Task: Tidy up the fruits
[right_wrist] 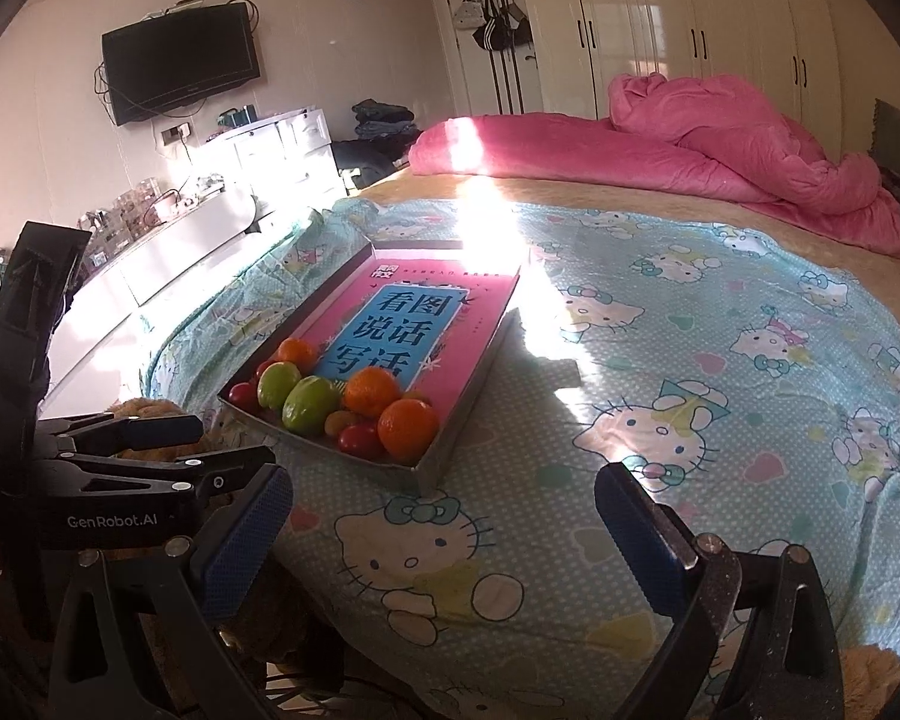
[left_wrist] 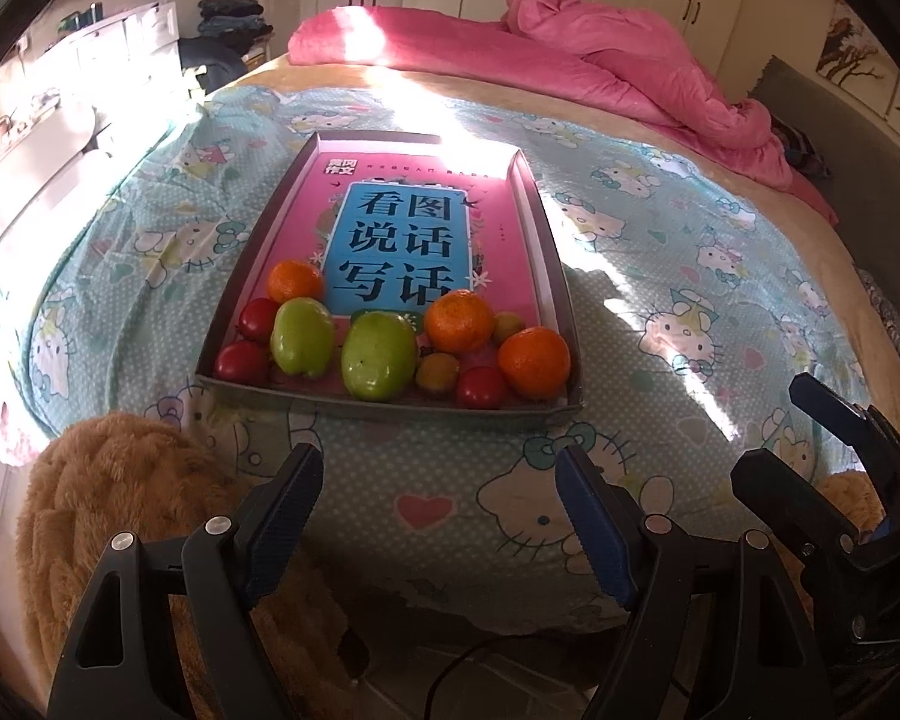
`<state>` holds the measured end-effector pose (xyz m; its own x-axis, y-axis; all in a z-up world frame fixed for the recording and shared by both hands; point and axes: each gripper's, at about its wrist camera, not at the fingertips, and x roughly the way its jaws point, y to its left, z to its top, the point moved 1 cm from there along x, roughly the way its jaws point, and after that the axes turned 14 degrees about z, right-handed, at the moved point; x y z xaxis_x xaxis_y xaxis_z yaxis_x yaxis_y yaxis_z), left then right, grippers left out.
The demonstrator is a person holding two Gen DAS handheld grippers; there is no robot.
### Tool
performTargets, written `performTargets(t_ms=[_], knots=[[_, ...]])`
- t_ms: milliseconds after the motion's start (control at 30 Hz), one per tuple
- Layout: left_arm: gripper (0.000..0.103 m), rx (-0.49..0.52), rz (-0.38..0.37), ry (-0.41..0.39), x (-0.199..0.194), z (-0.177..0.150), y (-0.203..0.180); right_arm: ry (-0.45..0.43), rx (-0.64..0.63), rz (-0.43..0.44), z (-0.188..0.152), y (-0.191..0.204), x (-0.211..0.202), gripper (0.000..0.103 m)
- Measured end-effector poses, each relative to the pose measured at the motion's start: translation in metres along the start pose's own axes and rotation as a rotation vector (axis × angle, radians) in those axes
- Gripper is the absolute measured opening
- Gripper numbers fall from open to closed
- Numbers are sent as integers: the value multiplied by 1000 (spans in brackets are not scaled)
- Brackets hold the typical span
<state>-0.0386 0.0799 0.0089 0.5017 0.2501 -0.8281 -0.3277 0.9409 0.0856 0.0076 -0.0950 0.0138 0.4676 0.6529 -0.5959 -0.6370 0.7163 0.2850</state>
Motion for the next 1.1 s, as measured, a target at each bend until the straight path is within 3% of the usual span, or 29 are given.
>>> performTargets(t_ms=[1100], knots=[[81,-18,5,-12,0,5,3,12,-6,-19,-1,0,5,102]])
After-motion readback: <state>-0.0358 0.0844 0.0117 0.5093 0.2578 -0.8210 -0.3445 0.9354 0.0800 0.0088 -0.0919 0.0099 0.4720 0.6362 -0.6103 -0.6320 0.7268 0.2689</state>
